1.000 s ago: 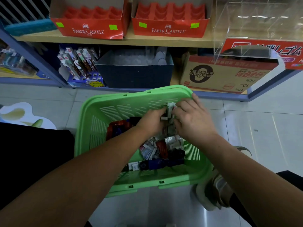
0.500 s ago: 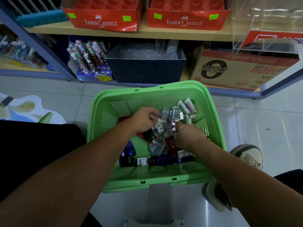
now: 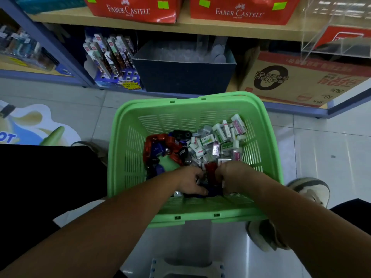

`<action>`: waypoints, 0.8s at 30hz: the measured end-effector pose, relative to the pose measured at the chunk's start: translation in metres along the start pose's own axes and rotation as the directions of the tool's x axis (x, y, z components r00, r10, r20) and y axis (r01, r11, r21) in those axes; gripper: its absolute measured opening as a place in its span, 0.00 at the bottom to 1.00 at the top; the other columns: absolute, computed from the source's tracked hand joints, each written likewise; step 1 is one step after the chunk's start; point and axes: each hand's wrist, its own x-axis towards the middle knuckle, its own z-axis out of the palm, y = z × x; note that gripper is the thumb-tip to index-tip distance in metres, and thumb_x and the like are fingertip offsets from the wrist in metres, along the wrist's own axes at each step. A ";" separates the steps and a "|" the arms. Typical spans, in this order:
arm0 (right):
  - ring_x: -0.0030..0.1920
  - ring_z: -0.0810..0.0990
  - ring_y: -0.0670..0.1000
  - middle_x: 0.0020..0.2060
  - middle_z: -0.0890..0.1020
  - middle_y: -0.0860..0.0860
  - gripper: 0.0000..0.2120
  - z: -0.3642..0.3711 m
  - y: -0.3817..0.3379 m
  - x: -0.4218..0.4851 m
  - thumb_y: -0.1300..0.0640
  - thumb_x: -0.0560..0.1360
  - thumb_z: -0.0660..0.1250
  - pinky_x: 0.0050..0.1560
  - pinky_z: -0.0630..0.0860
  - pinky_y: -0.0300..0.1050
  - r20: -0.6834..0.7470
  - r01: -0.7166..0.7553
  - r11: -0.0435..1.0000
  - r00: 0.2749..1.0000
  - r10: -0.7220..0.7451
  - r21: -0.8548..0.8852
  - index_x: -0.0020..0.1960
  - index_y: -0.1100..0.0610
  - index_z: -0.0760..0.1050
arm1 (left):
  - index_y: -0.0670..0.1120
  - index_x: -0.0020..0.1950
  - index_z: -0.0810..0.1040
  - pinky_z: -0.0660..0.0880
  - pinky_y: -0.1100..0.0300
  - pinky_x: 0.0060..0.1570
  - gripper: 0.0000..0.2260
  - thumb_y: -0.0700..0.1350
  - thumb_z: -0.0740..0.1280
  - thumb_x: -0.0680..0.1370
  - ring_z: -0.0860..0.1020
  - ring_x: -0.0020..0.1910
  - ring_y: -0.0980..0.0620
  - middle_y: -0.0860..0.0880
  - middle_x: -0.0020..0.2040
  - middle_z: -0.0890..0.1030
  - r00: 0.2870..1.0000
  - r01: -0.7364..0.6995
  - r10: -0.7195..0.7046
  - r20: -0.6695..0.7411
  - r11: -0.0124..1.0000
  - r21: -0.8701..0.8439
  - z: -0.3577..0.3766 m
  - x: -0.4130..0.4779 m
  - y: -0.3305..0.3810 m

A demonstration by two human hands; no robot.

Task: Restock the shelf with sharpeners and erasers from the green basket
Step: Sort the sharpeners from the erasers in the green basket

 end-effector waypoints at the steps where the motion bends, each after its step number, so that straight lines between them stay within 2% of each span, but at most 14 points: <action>1: 0.63 0.80 0.55 0.64 0.81 0.53 0.19 0.001 0.001 0.001 0.57 0.78 0.74 0.66 0.77 0.49 -0.009 -0.004 1.000 1.000 0.004 -0.007 0.68 0.53 0.78 | 0.50 0.72 0.74 0.78 0.54 0.60 0.30 0.58 0.77 0.74 0.79 0.58 0.48 0.51 0.60 0.79 1.000 -0.001 0.001 -0.021 1.000 0.004 0.001 0.001 0.002; 4: 0.63 0.81 0.55 0.62 0.81 0.52 0.17 0.004 0.003 0.005 0.57 0.80 0.70 0.63 0.79 0.49 -0.062 -0.021 0.997 0.998 0.016 -0.075 0.68 0.53 0.76 | 0.53 0.65 0.77 0.79 0.55 0.57 0.25 0.56 0.80 0.71 0.81 0.54 0.50 0.54 0.54 0.80 1.000 0.000 -0.001 -0.018 0.997 -0.074 0.003 0.004 0.002; 6: 0.62 0.81 0.55 0.61 0.81 0.52 0.17 0.005 0.003 0.010 0.55 0.80 0.71 0.57 0.78 0.48 -0.112 0.006 0.989 0.993 -0.023 -0.147 0.68 0.52 0.75 | 0.54 0.66 0.78 0.79 0.51 0.62 0.27 0.55 0.80 0.70 0.81 0.57 0.50 0.54 0.59 0.80 1.000 0.005 -0.001 0.031 0.990 -0.139 0.001 0.001 0.000; 8: 0.59 0.81 0.55 0.59 0.81 0.51 0.17 0.014 0.001 0.017 0.51 0.79 0.72 0.53 0.77 0.47 -0.120 0.054 0.978 0.990 -0.079 -0.201 0.66 0.52 0.75 | 0.55 0.69 0.77 0.78 0.51 0.64 0.27 0.56 0.79 0.71 0.79 0.60 0.49 0.53 0.64 0.78 0.999 0.023 -0.017 0.051 0.993 -0.118 -0.008 -0.009 0.001; 10: 0.56 0.82 0.55 0.58 0.81 0.52 0.15 0.026 0.000 0.023 0.51 0.80 0.70 0.53 0.81 0.49 -0.112 0.075 0.974 0.989 -0.101 -0.212 0.66 0.52 0.77 | 0.55 0.65 0.80 0.77 0.54 0.61 0.22 0.55 0.78 0.72 0.78 0.59 0.51 0.54 0.64 0.77 0.998 0.049 -0.046 0.030 0.993 -0.105 -0.026 -0.018 -0.005; 12: 0.55 0.82 0.55 0.59 0.81 0.54 0.14 0.033 -0.001 0.023 0.53 0.81 0.69 0.53 0.82 0.50 -0.104 0.081 0.972 0.989 -0.106 -0.222 0.66 0.52 0.78 | 0.54 0.61 0.82 0.77 0.57 0.54 0.18 0.54 0.78 0.73 0.79 0.55 0.53 0.54 0.59 0.79 0.995 0.085 -0.089 -0.050 0.994 -0.069 -0.050 -0.031 -0.017; 15: 0.60 0.80 0.56 0.65 0.77 0.56 0.17 0.035 0.003 0.020 0.55 0.82 0.67 0.57 0.79 0.50 -0.078 0.083 0.975 0.992 -0.101 -0.208 0.70 0.54 0.77 | 0.50 0.65 0.80 0.78 0.57 0.55 0.22 0.52 0.78 0.73 0.80 0.53 0.50 0.50 0.59 0.81 0.957 0.155 -0.126 -0.262 0.984 0.093 -0.074 -0.045 -0.038; 17: 0.63 0.78 0.57 0.68 0.73 0.56 0.20 0.034 0.005 0.017 0.55 0.81 0.67 0.64 0.78 0.54 -0.060 0.080 0.984 0.994 -0.090 -0.162 0.73 0.54 0.76 | 0.47 0.67 0.78 0.78 0.57 0.52 0.24 0.52 0.78 0.73 0.80 0.53 0.48 0.47 0.58 0.81 0.923 0.192 -0.104 -0.371 0.959 0.208 -0.074 -0.047 -0.046; 20: 0.66 0.77 0.57 0.72 0.72 0.54 0.20 0.025 0.003 0.015 0.54 0.81 0.69 0.69 0.75 0.53 -0.015 0.092 0.992 0.996 -0.093 -0.082 0.73 0.53 0.76 | 0.48 0.69 0.77 0.78 0.52 0.56 0.26 0.49 0.77 0.72 0.77 0.59 0.44 0.45 0.62 0.75 0.869 0.238 -0.049 -0.493 0.913 0.330 -0.061 -0.045 -0.047; 22: 0.66 0.77 0.57 0.70 0.75 0.53 0.18 0.020 0.006 0.014 0.53 0.80 0.72 0.66 0.75 0.48 0.005 0.101 0.995 0.995 -0.101 -0.014 0.69 0.52 0.80 | 0.48 0.69 0.77 0.77 0.51 0.58 0.24 0.47 0.75 0.73 0.74 0.62 0.44 0.45 0.63 0.75 0.824 0.201 0.075 -0.562 0.888 0.413 -0.053 -0.042 -0.039; 24: 0.60 0.79 0.54 0.65 0.79 0.51 0.13 0.017 0.012 0.016 0.51 0.76 0.75 0.59 0.76 0.45 -0.026 0.108 0.991 0.994 -0.106 0.083 0.60 0.50 0.84 | 0.48 0.67 0.79 0.77 0.51 0.58 0.19 0.44 0.73 0.76 0.76 0.60 0.46 0.46 0.60 0.77 0.807 0.086 0.154 -0.570 0.925 0.371 -0.049 -0.040 -0.027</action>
